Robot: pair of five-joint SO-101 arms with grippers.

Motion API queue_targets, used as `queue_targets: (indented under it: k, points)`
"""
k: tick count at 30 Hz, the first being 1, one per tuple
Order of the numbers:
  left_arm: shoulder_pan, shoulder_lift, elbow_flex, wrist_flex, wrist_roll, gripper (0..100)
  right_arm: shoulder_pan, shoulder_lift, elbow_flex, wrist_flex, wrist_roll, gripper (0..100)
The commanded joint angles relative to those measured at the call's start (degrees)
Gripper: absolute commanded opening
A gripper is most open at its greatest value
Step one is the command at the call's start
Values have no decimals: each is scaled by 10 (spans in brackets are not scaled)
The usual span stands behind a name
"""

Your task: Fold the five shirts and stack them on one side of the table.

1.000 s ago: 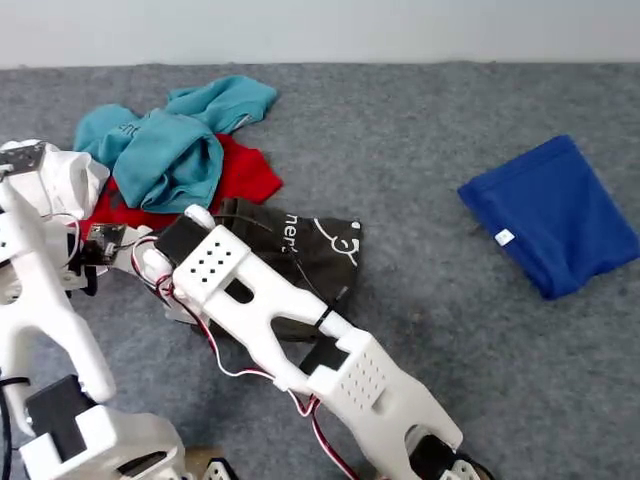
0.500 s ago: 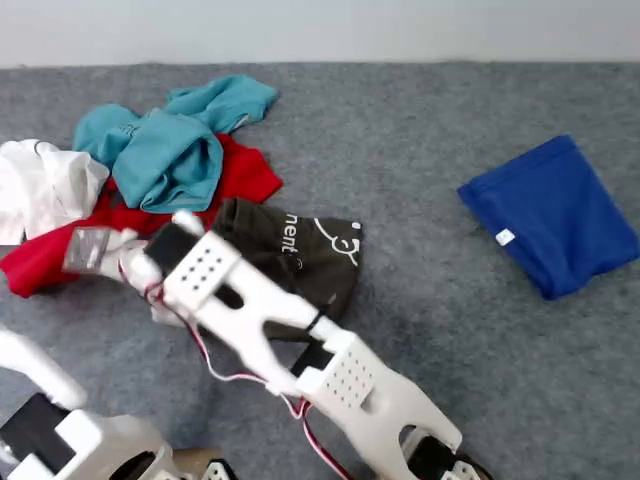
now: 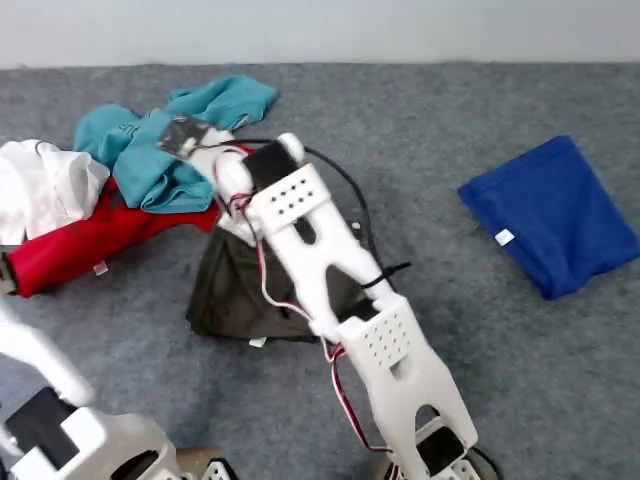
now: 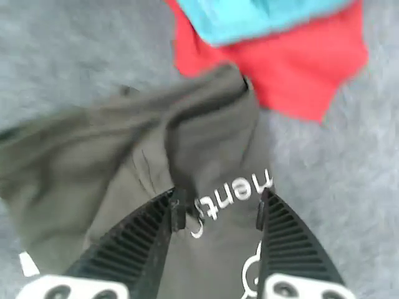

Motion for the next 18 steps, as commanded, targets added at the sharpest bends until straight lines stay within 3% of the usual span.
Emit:
queue_targets:
  k: [1,7,18]
  points:
    - [45,-19,11,11,1,118,10,-1,62,24,-4,197]
    - [66,-18,32,11,1,117,10,3,147,22,-5,196]
    - [66,-18,33,10,1,115,14,32,156,14,-2,134]
